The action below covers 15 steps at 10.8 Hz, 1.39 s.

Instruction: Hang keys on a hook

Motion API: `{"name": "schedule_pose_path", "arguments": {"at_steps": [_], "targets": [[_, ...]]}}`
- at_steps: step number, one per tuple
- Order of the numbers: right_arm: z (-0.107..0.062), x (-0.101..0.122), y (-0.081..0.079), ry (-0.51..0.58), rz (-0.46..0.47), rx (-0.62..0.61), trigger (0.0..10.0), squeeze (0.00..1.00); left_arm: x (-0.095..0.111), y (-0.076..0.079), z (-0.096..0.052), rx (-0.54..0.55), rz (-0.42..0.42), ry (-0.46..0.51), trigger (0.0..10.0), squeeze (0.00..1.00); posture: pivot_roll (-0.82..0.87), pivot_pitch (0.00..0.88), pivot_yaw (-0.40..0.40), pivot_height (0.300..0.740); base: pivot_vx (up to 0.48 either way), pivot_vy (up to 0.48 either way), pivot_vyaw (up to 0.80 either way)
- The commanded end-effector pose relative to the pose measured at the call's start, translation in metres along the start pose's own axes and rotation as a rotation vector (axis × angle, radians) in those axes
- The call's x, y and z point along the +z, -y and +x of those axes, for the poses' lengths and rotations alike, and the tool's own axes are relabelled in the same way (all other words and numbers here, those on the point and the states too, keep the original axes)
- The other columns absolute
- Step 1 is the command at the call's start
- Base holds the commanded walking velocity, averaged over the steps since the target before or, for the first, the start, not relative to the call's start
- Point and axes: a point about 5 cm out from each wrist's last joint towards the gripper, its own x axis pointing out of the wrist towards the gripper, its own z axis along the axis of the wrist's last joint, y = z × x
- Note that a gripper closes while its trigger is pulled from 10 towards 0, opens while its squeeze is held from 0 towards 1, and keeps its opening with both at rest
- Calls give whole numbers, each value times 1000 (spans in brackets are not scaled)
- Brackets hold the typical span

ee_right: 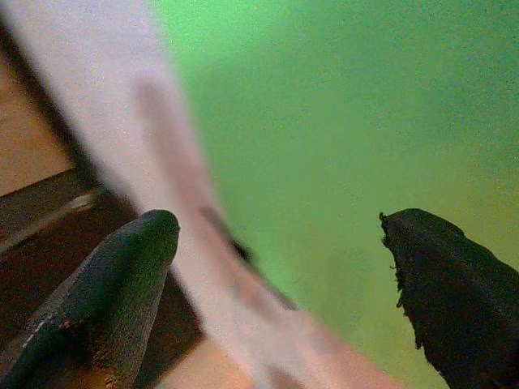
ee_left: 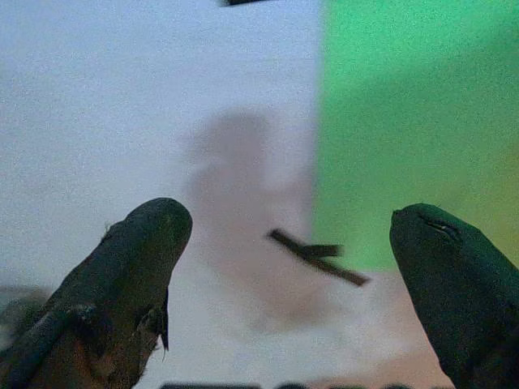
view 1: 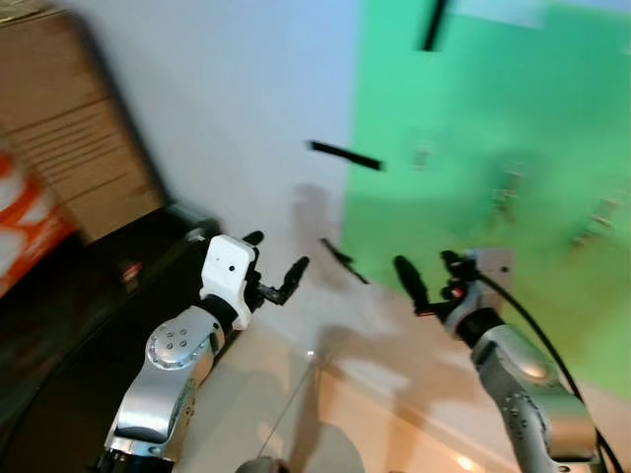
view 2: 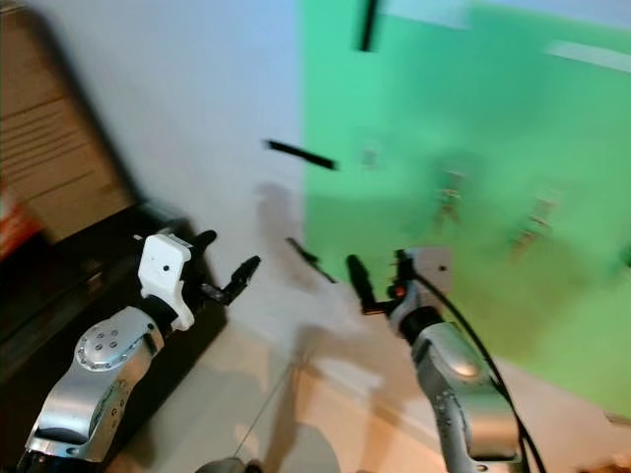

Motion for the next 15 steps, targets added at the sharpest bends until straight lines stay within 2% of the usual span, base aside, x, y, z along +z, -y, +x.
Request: {"name": "schedule_pose_path", "arguments": {"at_steps": [1, 7, 9, 11, 13, 15], "targets": [[0, -2, 1, -22, 9, 2, 10000, 1000, 0, -2, -1, 20, 15, 3, 10000, 0, -46, 0, 45, 740, 0, 0, 800], [-1, -3, 4, -22, 55, -5, 10000, 1000, 6, -7, 7, 79, 57, 26, 10000, 0, -56, 0, 59, 740, 0, 0, 800], [0, 3, 6, 35, -16, -25, 10000, 1000, 7, -9, 8, 94, 57, 31, 10000, 0, -59, 0, 63, 740, 0, 0, 681], [1, 4, 11, 44, -82, -80, 10000, 1000, 7, -12, 8, 108, 55, 29, 10000, 0, -53, 0, 60, 740, 0, 0, 425], [3, 4, 12, 22, -73, -92, 10000, 1000, 6, -14, 8, 113, 60, 22, 10000, 0, -49, 0, 59, 740, 126, 0, 563], [5, 3, 9, 25, -114, -67, 10000, 1000, 6, -14, 7, 115, 60, 22, 10000, 0, -44, 0, 57, 740, 268, 0, 647]]}}
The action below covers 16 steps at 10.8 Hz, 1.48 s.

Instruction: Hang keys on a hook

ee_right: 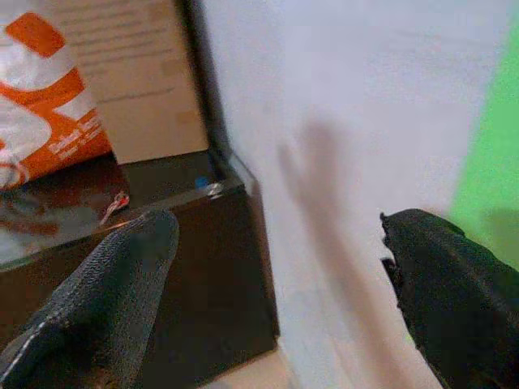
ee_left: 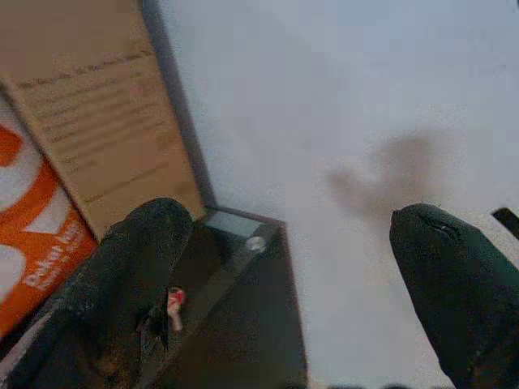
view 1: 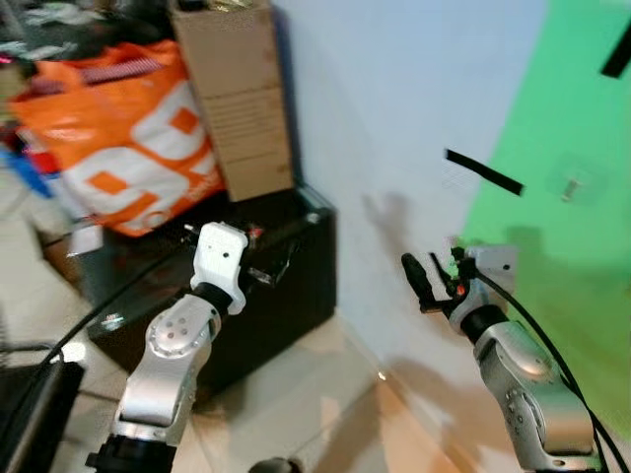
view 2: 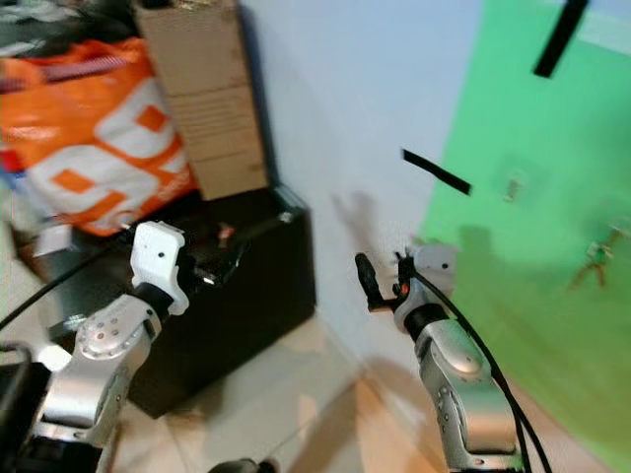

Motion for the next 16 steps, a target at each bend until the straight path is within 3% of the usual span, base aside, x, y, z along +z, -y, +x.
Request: {"name": "schedule_pose_path", "arguments": {"at_steps": [1, 16], "targets": [[3, 3, -6, 22, -13, 21, 10000, 1000, 3, -5, -1, 17, 18, 6, 10000, 0, -42, 0, 56, 740, 266, 0, 463], [6, 0, 0, 36, -59, -38, 10000, 1000, 3, -5, 1, 20, 13, 1, 10000, 0, -41, 0, 55, 740, 317, 0, 0]]}}
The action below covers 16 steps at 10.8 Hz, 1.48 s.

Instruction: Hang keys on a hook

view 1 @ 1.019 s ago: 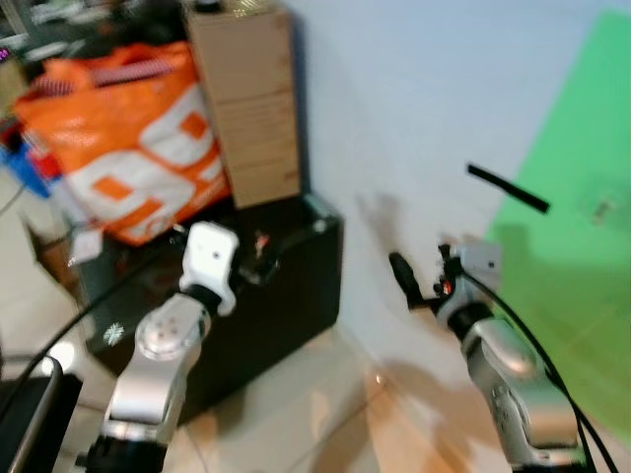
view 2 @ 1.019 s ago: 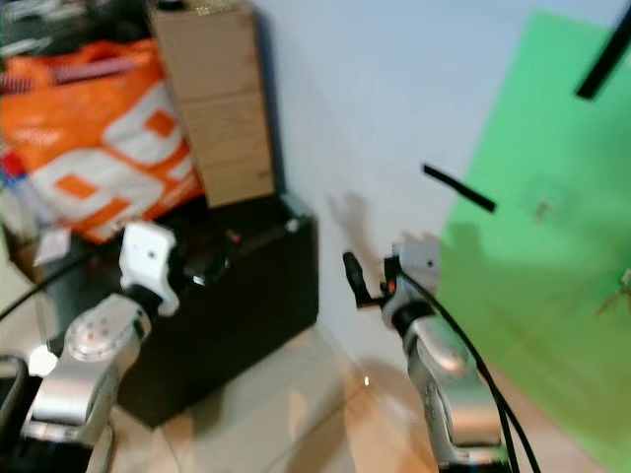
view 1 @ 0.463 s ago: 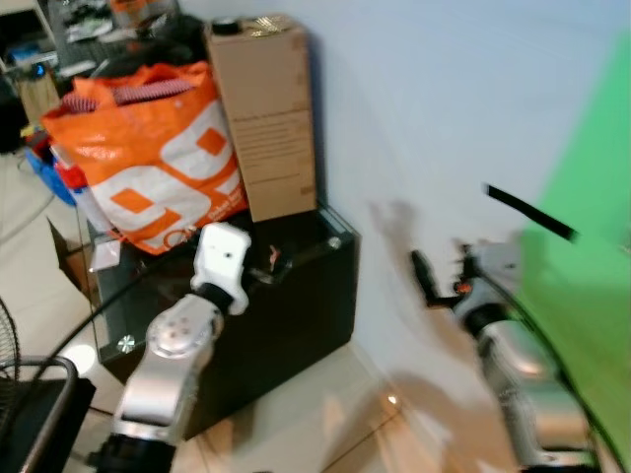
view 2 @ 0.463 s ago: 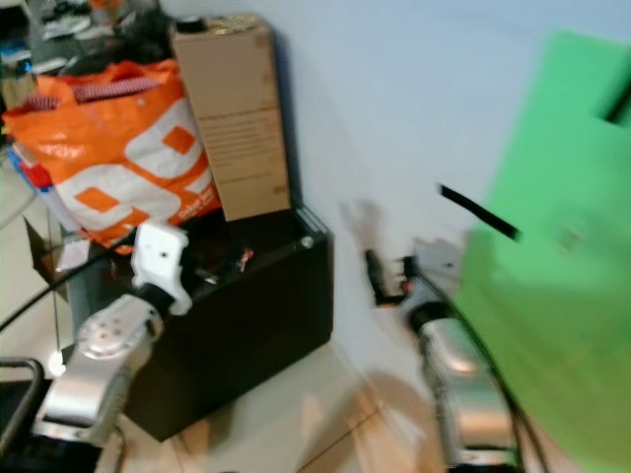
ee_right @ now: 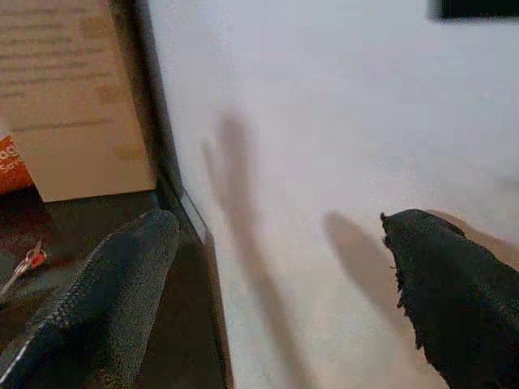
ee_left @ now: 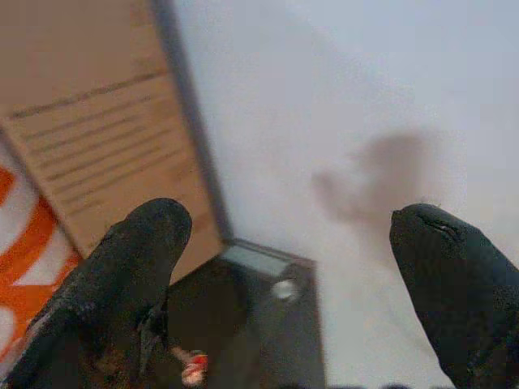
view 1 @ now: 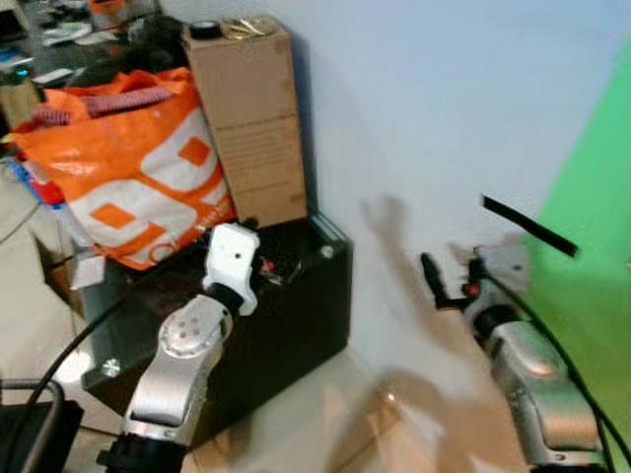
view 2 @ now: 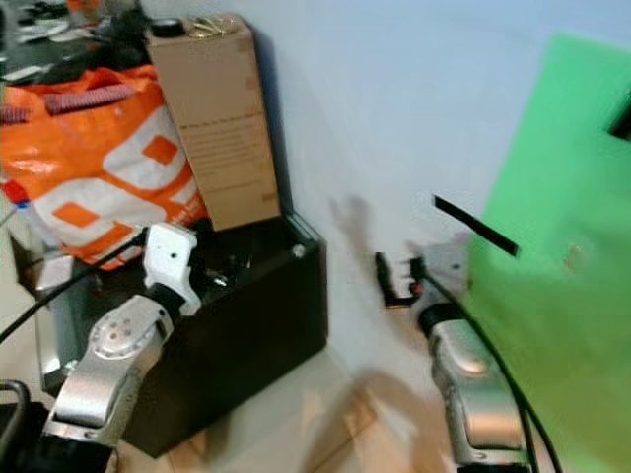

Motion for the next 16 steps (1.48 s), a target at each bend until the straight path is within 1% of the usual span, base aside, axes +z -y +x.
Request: {"name": "schedule_pose_path", "arguments": {"at_steps": [1, 5, 12, 14, 16], "targets": [[3, 4, -13, 20, 6, 53, 10000, 1000, 1, -11, -2, 32, 21, -5, 10000, 0, -42, 0, 53, 740, 330, 0, 463], [3, 3, -12, 15, -6, 55, 10000, 1000, 0, -9, -3, 34, 17, -9, 10000, 0, -43, 0, 48, 740, 331, 0, 800], [5, 1, -15, 3, -36, 84, 10000, 1000, -3, -10, -6, 30, 27, -21, 10000, 0, -32, 0, 39, 740, 332, 0, 0], [6, 0, -16, -6, -44, 88, 10000, 1000, -3, -10, -6, 30, 28, -21, 10000, 0, -30, 0, 38, 740, 326, 0, 475], [7, -2, -15, -14, -52, 85, 10000, 1000, -3, -10, -7, 31, 29, -22, 10000, 0, -28, 0, 37, 740, 330, 0, 800]]}}
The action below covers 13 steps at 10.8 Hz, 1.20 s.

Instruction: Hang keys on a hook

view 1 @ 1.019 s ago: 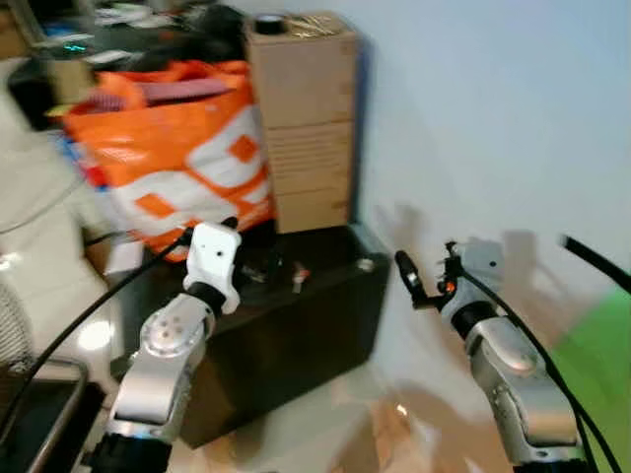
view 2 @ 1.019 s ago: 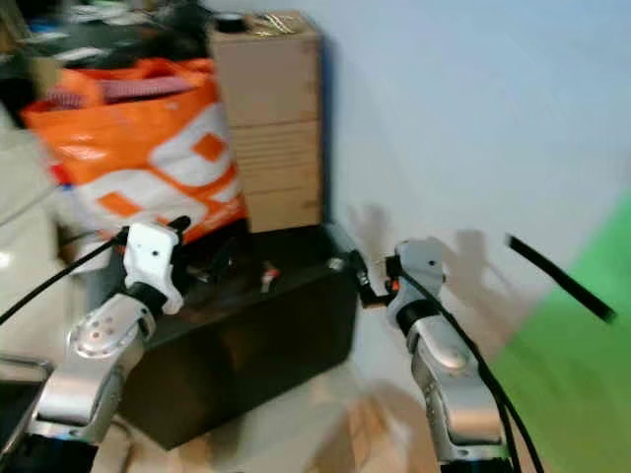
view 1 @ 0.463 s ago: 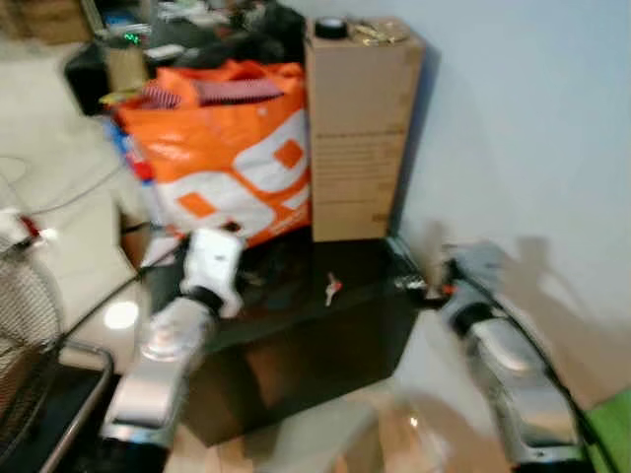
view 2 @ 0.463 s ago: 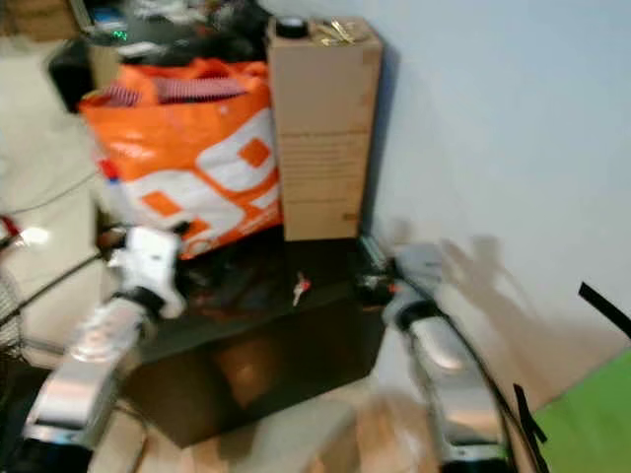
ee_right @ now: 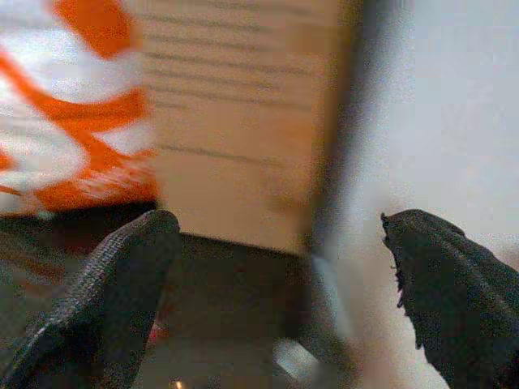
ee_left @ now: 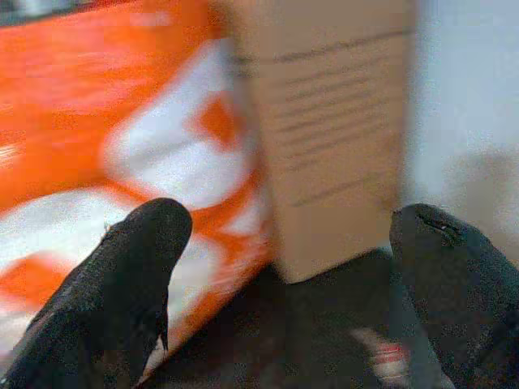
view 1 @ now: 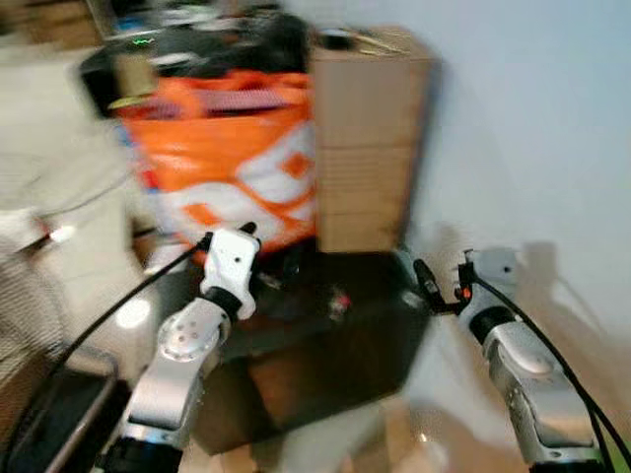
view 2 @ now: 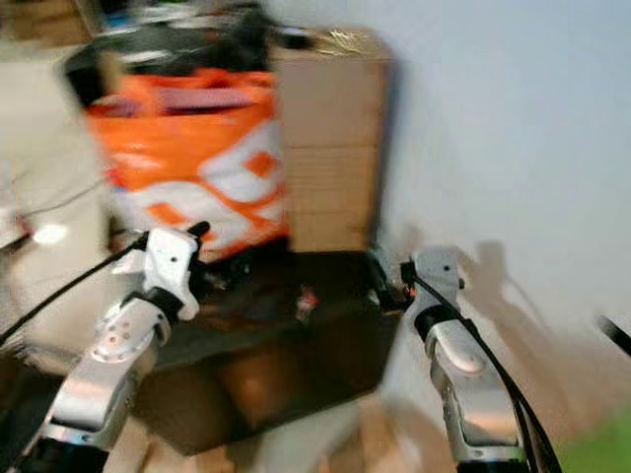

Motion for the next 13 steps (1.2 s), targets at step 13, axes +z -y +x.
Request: {"name": "schedule_pose_path", "arguments": {"at_steps": [13], "targets": [[11, -26, 0, -237, -127, 88, 10000, 1000, -7, -4, -8, -79, 7, -78, 10000, 98, -30, 0, 35, 740, 196, 0, 62]]}}
